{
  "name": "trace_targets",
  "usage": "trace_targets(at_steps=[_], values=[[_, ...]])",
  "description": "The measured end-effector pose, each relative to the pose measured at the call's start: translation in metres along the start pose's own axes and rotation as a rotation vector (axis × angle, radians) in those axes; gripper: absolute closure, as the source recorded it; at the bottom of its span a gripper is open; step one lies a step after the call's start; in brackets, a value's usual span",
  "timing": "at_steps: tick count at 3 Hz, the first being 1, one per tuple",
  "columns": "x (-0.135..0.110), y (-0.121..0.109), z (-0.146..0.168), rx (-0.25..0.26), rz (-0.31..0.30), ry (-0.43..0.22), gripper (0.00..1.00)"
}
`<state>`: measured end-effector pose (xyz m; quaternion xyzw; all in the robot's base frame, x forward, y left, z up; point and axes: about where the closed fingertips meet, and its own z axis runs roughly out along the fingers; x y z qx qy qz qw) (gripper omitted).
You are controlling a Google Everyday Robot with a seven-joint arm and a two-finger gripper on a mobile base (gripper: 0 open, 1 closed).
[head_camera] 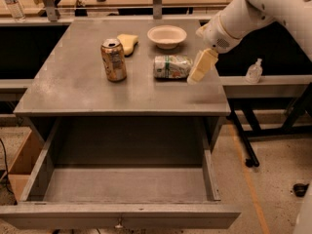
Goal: Place 7up can into top drawer
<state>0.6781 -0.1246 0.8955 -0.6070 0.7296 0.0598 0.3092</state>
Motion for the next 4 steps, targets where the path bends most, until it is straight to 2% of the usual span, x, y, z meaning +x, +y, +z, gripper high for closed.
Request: trace_targets(at_steps=[1, 2, 3, 4], values=[[-0.003, -0.006, 0.023, -0.026, -0.002, -0.014, 0.00], [-0.002, -0.003, 0.043, -0.053, 0.005, -0.013, 0.16], [-0.003, 0.004, 0.059, -0.084, 0.011, -0.011, 0.39], [-0.012, 0.016, 0.060, -0.112, -0.007, -0.027, 0.71]])
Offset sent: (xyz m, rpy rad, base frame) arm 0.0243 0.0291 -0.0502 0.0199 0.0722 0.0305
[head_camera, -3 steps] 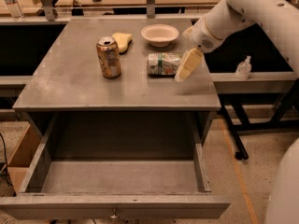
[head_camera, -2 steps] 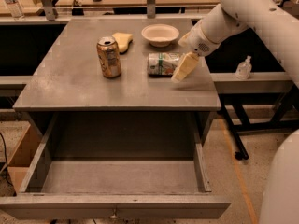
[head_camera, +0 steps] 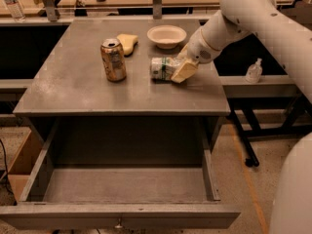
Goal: Place 7up can into top drawer
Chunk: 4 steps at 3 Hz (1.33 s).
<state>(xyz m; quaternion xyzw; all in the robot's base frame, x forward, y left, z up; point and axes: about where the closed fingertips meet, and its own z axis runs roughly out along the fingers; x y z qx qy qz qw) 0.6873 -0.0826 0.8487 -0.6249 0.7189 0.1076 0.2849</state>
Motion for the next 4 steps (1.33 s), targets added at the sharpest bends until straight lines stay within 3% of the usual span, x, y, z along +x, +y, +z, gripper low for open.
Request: trace_targets(at_steps=[1, 2, 3, 4], values=[[-0.015, 0.014, -0.020, 0.002, -0.058, -0.007, 0.94], [-0.030, 0.041, -0.055, 0.005, -0.134, -0.018, 1.00], [-0.044, 0.085, -0.082, -0.017, -0.174, -0.006, 1.00], [-0.040, 0.154, -0.086, -0.065, -0.133, 0.066, 1.00]])
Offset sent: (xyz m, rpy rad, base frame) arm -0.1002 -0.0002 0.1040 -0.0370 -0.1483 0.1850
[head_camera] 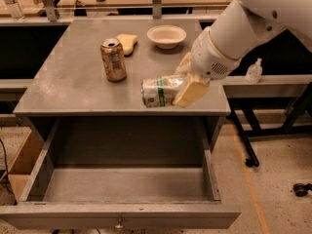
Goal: Place 7up can into top drawer
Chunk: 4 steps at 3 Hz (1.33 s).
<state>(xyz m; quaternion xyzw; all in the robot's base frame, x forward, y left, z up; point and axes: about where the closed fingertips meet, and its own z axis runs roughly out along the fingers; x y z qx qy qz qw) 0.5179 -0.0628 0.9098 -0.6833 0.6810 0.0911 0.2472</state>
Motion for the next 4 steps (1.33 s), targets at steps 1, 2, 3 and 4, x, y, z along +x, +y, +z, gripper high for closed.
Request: trace_targets(at_steps=[1, 2, 3, 4], values=[[0.010, 0.046, 0.019, -0.054, 0.078, 0.062, 1.00], [0.022, 0.088, 0.050, -0.107, 0.142, 0.089, 1.00], [0.022, 0.088, 0.050, -0.108, 0.142, 0.089, 1.00], [0.029, 0.097, 0.066, -0.130, 0.154, 0.087, 1.00]])
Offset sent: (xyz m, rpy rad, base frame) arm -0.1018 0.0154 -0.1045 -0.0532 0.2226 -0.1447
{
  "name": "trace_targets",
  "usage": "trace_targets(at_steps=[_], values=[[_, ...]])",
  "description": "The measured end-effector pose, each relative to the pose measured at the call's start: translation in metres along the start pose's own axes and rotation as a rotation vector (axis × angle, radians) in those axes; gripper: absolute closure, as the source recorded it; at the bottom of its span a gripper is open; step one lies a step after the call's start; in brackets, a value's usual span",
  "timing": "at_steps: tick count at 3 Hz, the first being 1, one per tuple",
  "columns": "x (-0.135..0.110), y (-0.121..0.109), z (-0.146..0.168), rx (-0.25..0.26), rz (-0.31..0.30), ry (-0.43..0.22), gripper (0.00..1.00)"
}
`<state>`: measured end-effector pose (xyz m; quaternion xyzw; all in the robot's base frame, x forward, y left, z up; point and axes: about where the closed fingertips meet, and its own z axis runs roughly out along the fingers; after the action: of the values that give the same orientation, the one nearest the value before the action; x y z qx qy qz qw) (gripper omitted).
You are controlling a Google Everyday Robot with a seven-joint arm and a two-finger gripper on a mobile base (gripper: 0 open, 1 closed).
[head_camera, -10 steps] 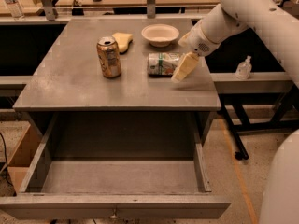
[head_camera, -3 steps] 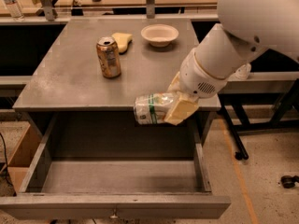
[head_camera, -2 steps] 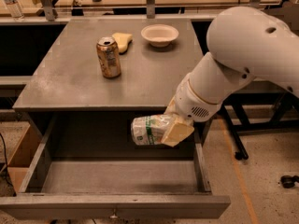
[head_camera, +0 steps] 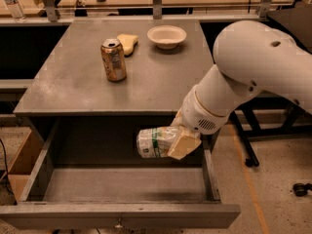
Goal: Place 7up can into top drawer
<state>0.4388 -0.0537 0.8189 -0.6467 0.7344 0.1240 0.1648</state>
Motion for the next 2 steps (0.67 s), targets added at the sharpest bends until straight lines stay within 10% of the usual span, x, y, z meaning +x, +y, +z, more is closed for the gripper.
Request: trace_targets(at_steps=[2], values=[[0.004, 0.012, 0.060, -0.016, -0.019, -0.027, 1.00]])
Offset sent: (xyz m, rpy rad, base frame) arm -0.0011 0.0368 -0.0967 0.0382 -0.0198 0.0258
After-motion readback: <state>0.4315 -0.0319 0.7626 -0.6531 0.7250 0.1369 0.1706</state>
